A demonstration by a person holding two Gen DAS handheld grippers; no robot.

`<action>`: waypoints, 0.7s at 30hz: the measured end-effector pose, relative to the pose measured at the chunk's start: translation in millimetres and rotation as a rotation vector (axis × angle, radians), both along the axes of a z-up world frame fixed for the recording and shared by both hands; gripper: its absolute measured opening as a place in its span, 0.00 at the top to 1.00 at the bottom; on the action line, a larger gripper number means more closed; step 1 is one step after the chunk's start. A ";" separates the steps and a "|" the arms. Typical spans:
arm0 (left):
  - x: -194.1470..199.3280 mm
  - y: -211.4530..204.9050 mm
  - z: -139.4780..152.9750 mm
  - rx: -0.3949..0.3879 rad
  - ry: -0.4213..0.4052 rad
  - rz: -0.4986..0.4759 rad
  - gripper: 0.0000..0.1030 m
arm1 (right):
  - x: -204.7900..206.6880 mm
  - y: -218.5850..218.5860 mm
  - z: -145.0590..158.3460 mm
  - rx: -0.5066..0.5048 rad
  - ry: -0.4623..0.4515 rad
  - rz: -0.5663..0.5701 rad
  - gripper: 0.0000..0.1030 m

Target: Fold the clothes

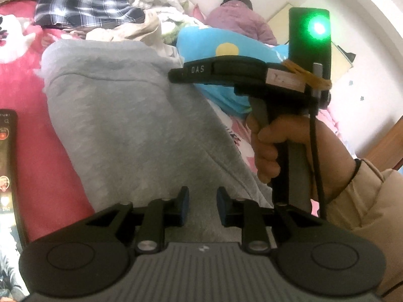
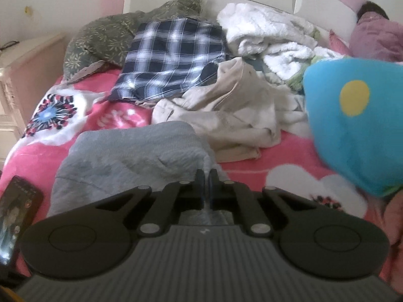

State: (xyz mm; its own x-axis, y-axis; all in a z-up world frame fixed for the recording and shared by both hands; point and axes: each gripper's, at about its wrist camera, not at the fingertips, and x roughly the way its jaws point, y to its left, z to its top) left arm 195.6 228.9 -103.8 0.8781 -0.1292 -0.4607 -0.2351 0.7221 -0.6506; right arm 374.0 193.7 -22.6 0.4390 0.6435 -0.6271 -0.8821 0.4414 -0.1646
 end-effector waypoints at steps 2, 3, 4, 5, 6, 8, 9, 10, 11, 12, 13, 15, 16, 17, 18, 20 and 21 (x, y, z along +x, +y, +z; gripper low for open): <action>-0.1 0.4 1.0 0.001 -0.003 0.003 0.77 | -0.2 1.6 2.0 -0.004 -0.029 -0.007 0.99; -0.2 0.6 1.5 0.002 -0.005 0.005 0.77 | 0.2 2.3 2.2 -0.005 -0.045 -0.015 0.99; -0.7 0.9 2.2 0.002 -0.007 0.006 0.77 | 0.6 2.9 2.3 -0.006 -0.061 -0.025 1.00; -0.9 0.9 2.9 0.003 -0.009 0.007 0.77 | 2.2 3.1 3.4 -0.005 -0.078 -0.041 1.00; -1.1 0.9 3.5 0.004 -0.012 0.007 0.77 | 4.8 3.0 4.4 -0.005 -0.082 -0.047 1.00; -1.8 -0.4 4.4 0.008 -0.009 0.006 0.77 | 10.0 1.7 5.0 0.008 -0.066 -0.040 1.00; -2.0 -0.6 4.9 0.010 -0.008 0.008 0.77 | 10.8 2.6 3.5 0.003 -0.064 -0.035 1.00; -2.1 -0.6 5.3 0.012 -0.008 0.009 0.77 | 10.7 4.5 1.0 -0.006 -0.067 -0.032 1.00; -2.2 -0.7 5.7 0.013 -0.007 0.011 0.77 | 11.1 6.7 -2.1 -0.015 -0.068 -0.031 1.00; -2.5 -0.7 6.2 0.018 -0.006 0.014 0.77 | 11.9 8.7 -5.5 -0.020 -0.067 -0.031 1.00; -2.7 -0.8 6.7 0.024 -0.006 0.017 0.77 | 12.8 10.6 -8.8 -0.024 -0.065 -0.032 1.00; -2.5 -0.4 7.1 0.031 -0.004 0.020 0.77 | 15.7 14.3 -17.1 -0.031 -0.056 -0.035 1.00; -2.4 -0.1 7.2 0.032 -0.003 0.022 0.77 | 17.1 16.2 -21.7 -0.041 -0.057 -0.039 0.99; -2.3 0.3 7.3 0.034 -0.002 0.024 0.77 | 19.8 17.7 -25.8 -0.056 -0.043 -0.044 0.98; -3.3 -0.2 8.5 0.041 -0.008 0.026 0.76 | 22.7 19.1 -29.8 -0.070 -0.027 -0.049 0.98; -5.9 -1.4 11.8 0.058 -0.023 0.028 0.71 | 25.5 11.7 -22.6 -0.049 -0.010 -0.081 0.89; -7.2 -2.0 13.4 0.067 -0.031 0.030 0.70 | 26.6 5.2 -15.3 -0.030 0.004 -0.100 0.86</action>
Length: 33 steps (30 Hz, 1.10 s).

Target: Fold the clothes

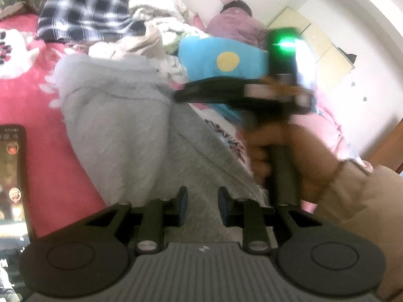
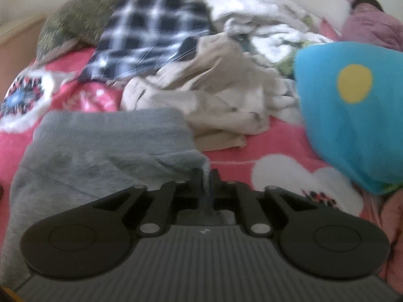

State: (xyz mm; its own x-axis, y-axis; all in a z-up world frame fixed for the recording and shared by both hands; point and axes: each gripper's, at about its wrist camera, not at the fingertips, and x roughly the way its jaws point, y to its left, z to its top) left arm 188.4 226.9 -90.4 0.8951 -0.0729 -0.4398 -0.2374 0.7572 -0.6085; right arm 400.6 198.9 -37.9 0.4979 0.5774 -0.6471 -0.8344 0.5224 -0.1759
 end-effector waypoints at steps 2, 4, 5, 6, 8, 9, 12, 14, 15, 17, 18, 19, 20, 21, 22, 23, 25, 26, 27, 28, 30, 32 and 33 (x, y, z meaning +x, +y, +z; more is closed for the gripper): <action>-5.1 -4.1 4.7 0.027 -0.021 -0.008 0.70 | -2.4 -30.5 23.5 0.059 0.014 -0.067 0.80; -7.7 -8.6 9.3 0.054 -0.039 -0.025 0.70 | -8.6 -73.5 50.7 0.128 0.027 -0.146 0.77; -8.7 -11.2 11.7 0.066 -0.045 -0.040 0.70 | -11.7 -95.0 64.3 0.162 0.033 -0.185 0.77; -9.4 -14.2 13.9 0.072 -0.053 -0.056 0.70 | -14.7 -116.4 77.9 0.196 0.039 -0.224 0.77; -10.5 -21.2 18.1 0.086 -0.067 -0.089 0.70 | -36.8 -168.1 102.6 0.254 0.032 -0.293 0.77; -8.9 -26.5 20.6 0.096 -0.066 -0.109 0.70 | -50.4 -191.4 112.7 0.276 0.018 -0.317 0.77; -2.8 -44.6 28.6 0.128 -0.053 -0.177 0.70 | -94.5 -251.0 133.4 0.321 -0.025 -0.363 0.77; 8.8 -55.5 33.6 0.149 -0.034 -0.237 0.70 | -117.2 -274.6 136.3 0.319 -0.031 -0.380 0.77; 16.4 -59.5 35.0 0.164 -0.026 -0.261 0.70 | -123.6 -279.2 133.4 0.308 -0.027 -0.382 0.77; 28.2 -63.8 33.9 0.203 -0.025 -0.264 0.70 | -132.0 -282.6 122.9 0.283 -0.008 -0.369 0.77; 32.3 -63.0 29.4 0.212 -0.014 -0.259 0.70 | -132.5 -279.3 113.9 0.269 0.009 -0.358 0.77; 36.0 -61.6 24.1 0.217 0.001 -0.254 0.70 | -132.6 -275.6 104.6 0.254 0.025 -0.348 0.77; 39.6 -60.3 18.8 0.222 0.016 -0.249 0.70 | -129.6 -269.4 92.7 0.237 0.048 -0.333 0.77; 41.9 -57.1 11.9 0.216 0.036 -0.242 0.70 | -126.1 -262.9 81.0 0.219 0.069 -0.317 0.78; 43.4 -54.8 7.2 0.209 0.048 -0.239 0.70 | -122.5 -255.5 69.2 0.193 0.083 -0.306 0.78; 44.8 -52.8 3.3 0.202 0.058 -0.236 0.72 | -118.6 -247.6 56.6 0.159 0.086 -0.295 0.79; 47.6 -48.8 -4.6 0.189 0.078 -0.232 0.72 | -110.6 -235.5 36.4 0.116 0.096 -0.285 0.79; 48.9 -48.2 -4.6 0.194 0.075 -0.233 0.72 | -105.6 -229.9 27.4 0.102 0.105 -0.284 0.81; 48.9 -48.4 -3.5 0.203 0.068 -0.234 0.72 | -100.8 -226.6 21.4 0.096 0.113 -0.285 0.81; 48.9 -48.4 -3.8 0.208 0.069 -0.236 0.72 | -96.1 -223.7 16.0 0.093 0.121 -0.288 0.82; 49.2 -48.3 -5.3 0.216 0.074 -0.240 0.72 | -88.0 -222.5 11.3 0.098 0.124 -0.299 0.82; 49.3 -46.3 -6.0 0.214 0.077 -0.233 0.77 | -81.2 -234.0 14.0 0.138 0.125 -0.334 0.82; 49.3 -45.2 -6.3 0.213 0.078 -0.229 0.77 | -78.5 -243.8 16.2 0.152 0.117 -0.363 0.82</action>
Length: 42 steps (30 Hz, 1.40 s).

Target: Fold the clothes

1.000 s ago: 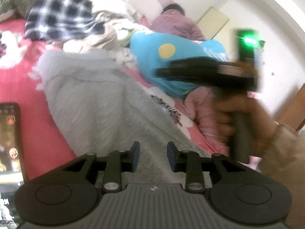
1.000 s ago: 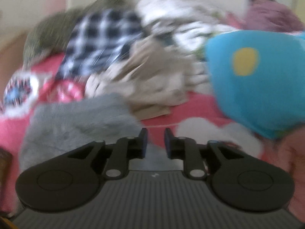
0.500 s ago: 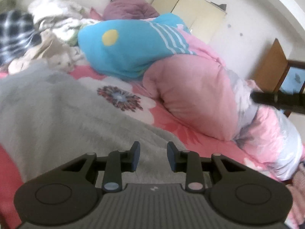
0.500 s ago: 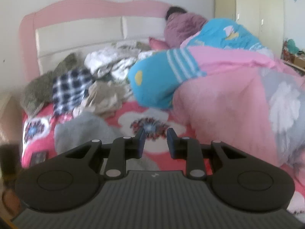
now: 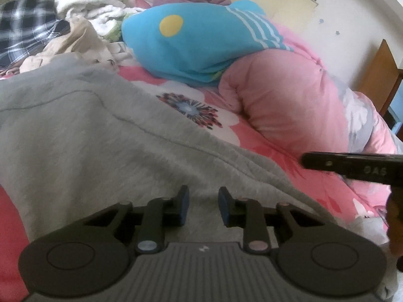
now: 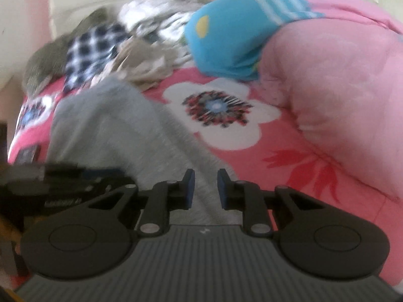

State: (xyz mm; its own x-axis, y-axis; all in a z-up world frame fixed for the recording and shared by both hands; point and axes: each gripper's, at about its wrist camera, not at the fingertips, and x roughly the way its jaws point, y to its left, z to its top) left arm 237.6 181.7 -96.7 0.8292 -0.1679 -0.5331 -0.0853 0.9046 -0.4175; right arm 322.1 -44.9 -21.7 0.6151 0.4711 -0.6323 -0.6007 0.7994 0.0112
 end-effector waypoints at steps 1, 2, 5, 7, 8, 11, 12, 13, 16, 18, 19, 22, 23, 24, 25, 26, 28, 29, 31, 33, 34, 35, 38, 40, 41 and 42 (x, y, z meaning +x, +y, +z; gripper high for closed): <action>0.0 0.0 -0.1 0.001 0.000 0.002 0.77 | 2.1 -11.7 1.4 -0.002 -0.003 -0.026 0.82; 0.0 -0.2 -0.1 0.002 -0.001 0.003 0.77 | 4.2 -23.6 2.7 -0.007 -0.004 -0.050 0.82; 0.2 -1.4 -0.1 0.008 -0.004 0.007 0.77 | 6.5 -60.5 -1.7 -0.078 0.015 -0.094 0.81; 0.2 -2.3 -0.2 0.011 -0.005 0.009 0.77 | 3.1 -81.1 -8.3 -0.123 0.029 -0.099 0.80; 0.2 -2.4 -0.3 0.011 -0.005 0.010 0.77 | 2.0 -89.3 -12.5 -0.141 0.042 -0.090 0.77; 0.4 -2.4 -0.7 0.011 -0.005 0.010 0.77 | 3.8 -102.6 -27.9 -0.180 0.090 -0.024 0.72; 0.7 -2.3 -0.8 0.010 -0.005 0.010 0.77 | 6.4 -104.5 -33.2 -0.186 0.121 0.002 0.71; 1.0 -2.1 -0.8 0.008 -0.005 0.011 0.77 | 10.0 -105.0 -37.5 -0.191 0.155 0.032 0.70; 2.4 -2.5 -0.8 0.005 -0.002 0.014 0.77 | 17.2 -103.4 -44.6 -0.205 0.212 0.124 0.57; 3.2 -3.4 -0.2 0.005 0.001 0.016 0.77 | 26.1 -99.9 -52.8 -0.224 0.253 0.139 0.52; 3.4 -3.7 0.2 0.004 0.001 0.015 0.77 | 30.4 -99.9 -58.6 -0.225 0.287 0.134 0.52; 3.0 -2.9 0.6 0.002 0.002 0.016 0.77 | 30.2 -100.4 -65.2 -0.200 0.307 0.098 0.53; 2.9 -2.7 0.5 0.001 0.002 0.017 0.77 | 25.6 -99.5 -64.8 -0.201 0.292 0.092 0.60; 2.9 -2.6 0.3 0.002 0.001 0.018 0.77 | 18.5 -97.3 -64.5 -0.207 0.272 0.090 0.67; 2.5 -2.8 0.2 0.004 0.000 0.018 0.77 | 12.5 -95.1 -65.0 -0.219 0.247 0.090 0.83; 1.9 -3.2 0.2 0.008 -0.001 0.018 0.77 | 5.1 -90.7 -64.6 -0.241 0.213 0.092 0.94; 0.9 -3.5 0.3 0.014 -0.004 0.020 0.77 | -8.9 -85.0 -60.7 -0.292 0.151 0.106 0.97; 0.5 -3.6 0.3 0.016 -0.005 0.021 0.77 | -15.4 -82.0 -57.1 -0.320 0.110 0.114 0.97; -0.2 -3.7 0.3 0.021 -0.006 0.022 0.77 | -13.2 -86.1 -43.7 -0.327 0.038 0.075 0.97; 0.1 -3.6 0.1 0.021 -0.007 0.023 0.77 | -5.3 -97.4 -28.5 -0.318 -0.020 -0.006 0.97; 0.3 -3.3 -0.1 0.020 -0.005 0.023 0.77 | -1.7 -101.1 -25.6 -0.309 -0.026 -0.030 0.98; 0.5 -3.0 -0.4 0.020 -0.004 0.024 0.77 | 1.8 -104.5 -23.5 -0.300 -0.027 -0.050 0.98; 1.1 -2.1 -1.2 0.018 0.000 0.025 0.77 | 12.1 -97.5 -39.3 -0.338 -0.002 -0.079 0.97; 1.1 -0.6 -1.5 0.015 0.001 0.027 0.77 | 22.2 -91.9 -59.1 -0.361 0.059 -0.113 0.96; 1.3 0.1 -1.4 0.014 0.001 0.028 0.77 | 26.8 -91.3 -69.3 -0.368 0.084 -0.140 0.93; 1.2 0.4 -1.3 0.013 0.000 0.029 0.77 | 27.5 -92.5 -70.4 -0.358 0.078 -0.153 0.92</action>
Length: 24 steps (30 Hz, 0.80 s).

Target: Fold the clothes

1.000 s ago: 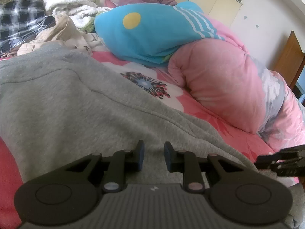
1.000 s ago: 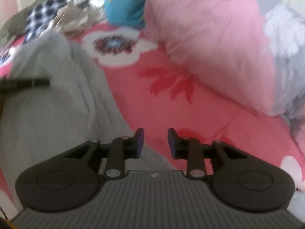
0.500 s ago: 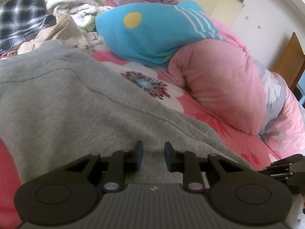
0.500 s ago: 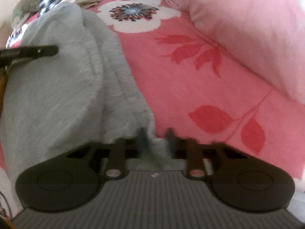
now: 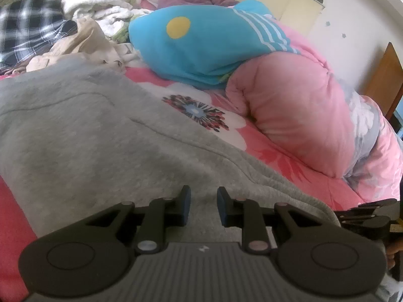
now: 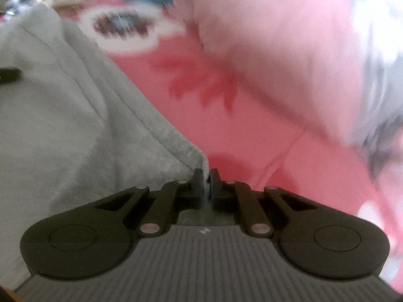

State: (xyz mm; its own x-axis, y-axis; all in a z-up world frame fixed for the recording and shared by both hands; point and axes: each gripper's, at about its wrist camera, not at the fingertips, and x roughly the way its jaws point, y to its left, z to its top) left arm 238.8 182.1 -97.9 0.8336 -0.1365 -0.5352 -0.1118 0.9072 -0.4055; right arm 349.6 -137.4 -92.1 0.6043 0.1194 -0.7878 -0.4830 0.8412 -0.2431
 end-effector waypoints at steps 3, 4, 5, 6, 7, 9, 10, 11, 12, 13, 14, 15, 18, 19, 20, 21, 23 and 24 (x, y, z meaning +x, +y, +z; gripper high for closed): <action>-0.4 0.3 0.6 0.000 -0.003 0.003 0.77 | -1.0 -8.5 13.1 0.021 -0.044 -0.060 0.81; -0.5 -0.3 0.8 0.000 -0.004 0.003 0.77 | -1.2 -14.3 22.4 0.041 -0.058 -0.091 0.80; -0.7 -1.3 1.4 0.004 -0.007 0.003 0.76 | -1.3 -20.4 32.0 0.064 -0.071 -0.122 0.80; -0.9 -2.3 2.2 0.012 -0.011 0.002 0.76 | -2.5 -24.7 41.9 0.104 -0.080 -0.134 0.80; -1.6 -3.4 3.0 0.021 -0.017 0.003 0.76 | -3.9 -28.5 52.0 0.146 -0.089 -0.144 0.80; -3.1 -4.4 4.8 0.031 -0.029 0.007 0.76 | -7.1 -27.8 67.2 0.225 -0.102 -0.125 0.80; -3.8 -4.0 5.5 0.034 -0.033 0.013 0.76 | -9.0 -21.5 71.3 0.260 -0.105 -0.089 0.80; -4.6 -3.3 6.1 0.037 -0.037 0.021 0.76 | -11.2 -9.0 72.6 0.283 -0.103 -0.033 0.80; -5.4 -2.7 6.7 0.040 -0.041 0.028 0.76 | -13.6 4.7 73.3 0.304 -0.099 0.028 0.79; -5.9 -2.1 6.7 0.043 -0.041 0.035 0.76 | -14.1 20.8 71.3 0.326 -0.088 0.093 0.77; -6.3 -1.4 6.5 0.045 -0.040 0.042 0.76 | -14.2 39.3 68.5 0.340 -0.076 0.152 0.74; -5.8 -1.1 5.8 0.045 -0.035 0.043 0.76 | -14.3 58.1 65.6 0.353 -0.064 0.209 0.72; -3.1 -0.6 3.4 0.036 -0.018 0.039 0.76 | -6.8 109.2 56.1 0.354 -0.025 0.330 0.67; -2.3 -0.3 3.1 0.033 -0.015 0.038 0.76 | -3.0 124.1 52.4 0.350 -0.006 0.360 0.67; -1.6 0.1 2.9 0.029 -0.012 0.038 0.76 | 2.4 139.8 49.2 0.342 0.015 0.387 0.67; -0.9 1.1 2.5 0.022 -0.008 0.036 0.76 | 7.8 152.3 44.9 0.330 0.033 0.406 0.67; 0.3 3.3 1.6 0.010 0.000 0.035 0.76 | 16.6 172.7 36.2 0.305 0.067 0.434 0.67; 0.3 4.2 1.2 0.006 0.003 0.035 0.76 | 19.6 180.6 32.1 0.292 0.083 0.444 0.67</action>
State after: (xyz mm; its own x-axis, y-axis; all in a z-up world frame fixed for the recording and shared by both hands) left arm 239.2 186.3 -96.7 0.8364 -0.1034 -0.5382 -0.1450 0.9053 -0.3993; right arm 369.2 43.2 -60.0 0.3826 0.5708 -0.7265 -0.8153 0.5784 0.0251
